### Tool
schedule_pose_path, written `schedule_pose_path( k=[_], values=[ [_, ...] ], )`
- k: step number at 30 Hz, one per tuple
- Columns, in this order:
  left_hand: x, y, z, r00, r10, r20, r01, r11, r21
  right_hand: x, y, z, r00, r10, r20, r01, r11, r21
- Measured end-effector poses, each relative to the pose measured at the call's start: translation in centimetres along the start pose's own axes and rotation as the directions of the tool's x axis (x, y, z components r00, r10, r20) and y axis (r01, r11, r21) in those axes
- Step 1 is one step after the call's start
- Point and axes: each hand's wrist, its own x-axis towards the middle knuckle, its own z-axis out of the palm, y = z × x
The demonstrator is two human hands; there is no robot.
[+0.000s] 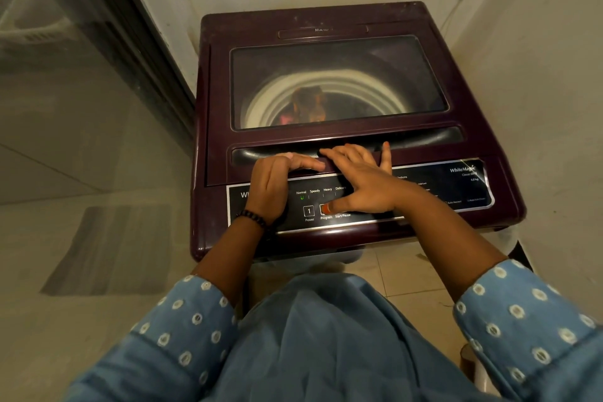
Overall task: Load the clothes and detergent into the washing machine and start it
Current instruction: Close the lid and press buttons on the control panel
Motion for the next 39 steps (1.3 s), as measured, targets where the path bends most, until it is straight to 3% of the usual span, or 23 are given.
schedule_pose_path(
  k=[14, 22, 39],
  values=[
    [0.1, -0.1, -0.1, 1.0, 0.025, 0.001, -0.025, 1.0, 0.011, 0.2, 0.0, 0.6, 0.998, 0.014, -0.067, -0.015, 1.0, -0.011],
    [0.0, -0.1, 0.0, 1.0, 0.024, -0.008, -0.024, 0.999, 0.021, -0.4, 0.4, -0.4, 0.997, -0.028, 0.078, 0.031, 0.999, -0.036],
    [-0.1, 0.1, 0.3, 0.998, 0.015, -0.053, -0.015, 1.0, 0.005, -0.1, 0.4, 0.0, 0.998, -0.061, 0.02, 0.062, 0.996, -0.06]
  ],
)
